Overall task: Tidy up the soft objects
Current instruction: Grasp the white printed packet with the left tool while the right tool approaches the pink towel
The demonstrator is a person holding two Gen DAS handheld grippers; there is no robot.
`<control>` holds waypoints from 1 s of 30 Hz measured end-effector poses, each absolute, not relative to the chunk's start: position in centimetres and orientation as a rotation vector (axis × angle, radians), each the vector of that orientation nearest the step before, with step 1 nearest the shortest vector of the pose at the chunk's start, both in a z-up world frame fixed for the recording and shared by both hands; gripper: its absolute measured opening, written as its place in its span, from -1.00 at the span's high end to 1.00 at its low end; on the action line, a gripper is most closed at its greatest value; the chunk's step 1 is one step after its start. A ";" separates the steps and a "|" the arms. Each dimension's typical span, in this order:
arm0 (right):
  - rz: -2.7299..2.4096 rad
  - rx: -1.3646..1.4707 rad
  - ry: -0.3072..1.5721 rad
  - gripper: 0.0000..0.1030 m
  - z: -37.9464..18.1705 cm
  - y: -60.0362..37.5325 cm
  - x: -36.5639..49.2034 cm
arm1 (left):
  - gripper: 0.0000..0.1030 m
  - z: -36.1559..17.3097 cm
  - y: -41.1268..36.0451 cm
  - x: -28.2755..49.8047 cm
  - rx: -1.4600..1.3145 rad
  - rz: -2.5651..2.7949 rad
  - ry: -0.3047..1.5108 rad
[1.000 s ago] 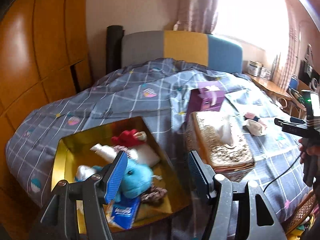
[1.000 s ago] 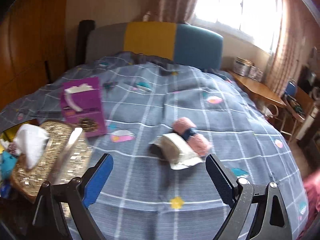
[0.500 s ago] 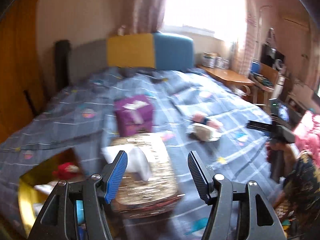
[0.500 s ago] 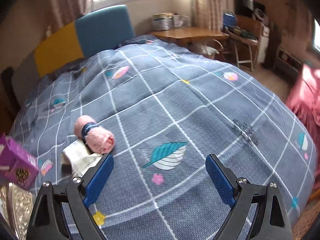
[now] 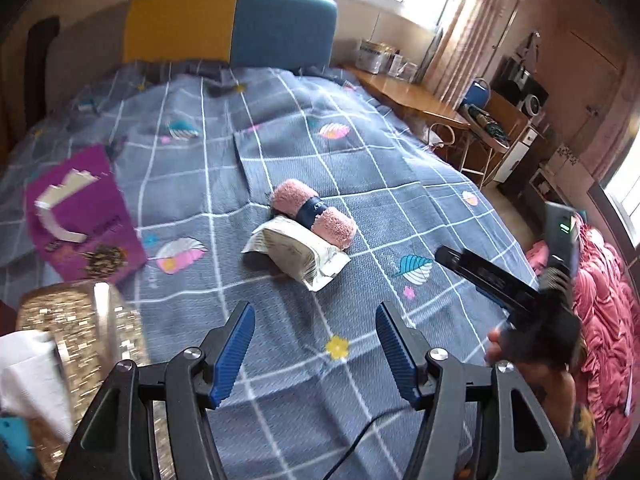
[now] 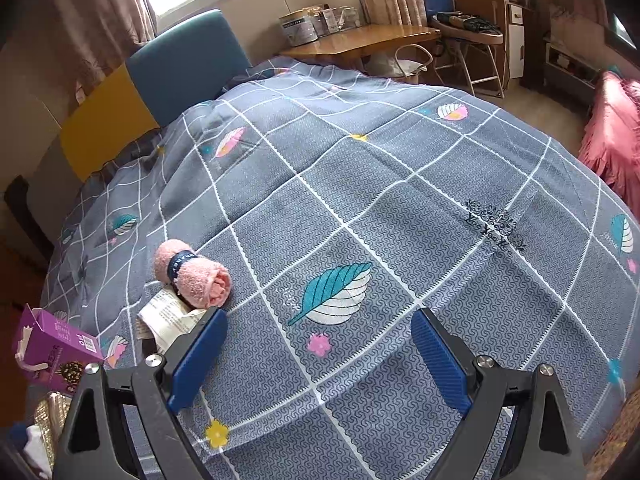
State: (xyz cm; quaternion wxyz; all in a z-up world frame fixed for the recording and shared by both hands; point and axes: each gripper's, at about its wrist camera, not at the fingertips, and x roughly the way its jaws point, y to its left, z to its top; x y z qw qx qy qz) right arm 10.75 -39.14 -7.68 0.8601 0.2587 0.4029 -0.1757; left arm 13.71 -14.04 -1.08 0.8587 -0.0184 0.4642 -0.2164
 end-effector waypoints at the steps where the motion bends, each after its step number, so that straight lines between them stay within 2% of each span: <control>1: -0.362 0.555 0.844 -0.83 -7.7 -39.2 10.7 | -0.23 -1.8 -14.3 14.6 -0.047 -0.444 0.993; 12: -0.286 0.623 0.868 -0.83 -8.1 -39.3 11.1 | -0.23 -8.0 -17.9 23.8 -0.088 -0.299 1.142; 25: -0.234 0.657 0.898 -0.83 -8.8 -39.0 11.6 | -0.23 -11.7 -21.1 27.7 0.077 -0.243 1.149; 28: -0.237 0.653 0.899 -0.83 -8.8 -38.9 11.6 | 0.14 -11.2 -20.1 27.1 0.058 -0.278 1.128; 30: -0.232 0.638 0.899 -0.82 -8.8 -38.7 11.7 | 0.24 -10.8 -19.5 26.3 0.066 -0.304 1.121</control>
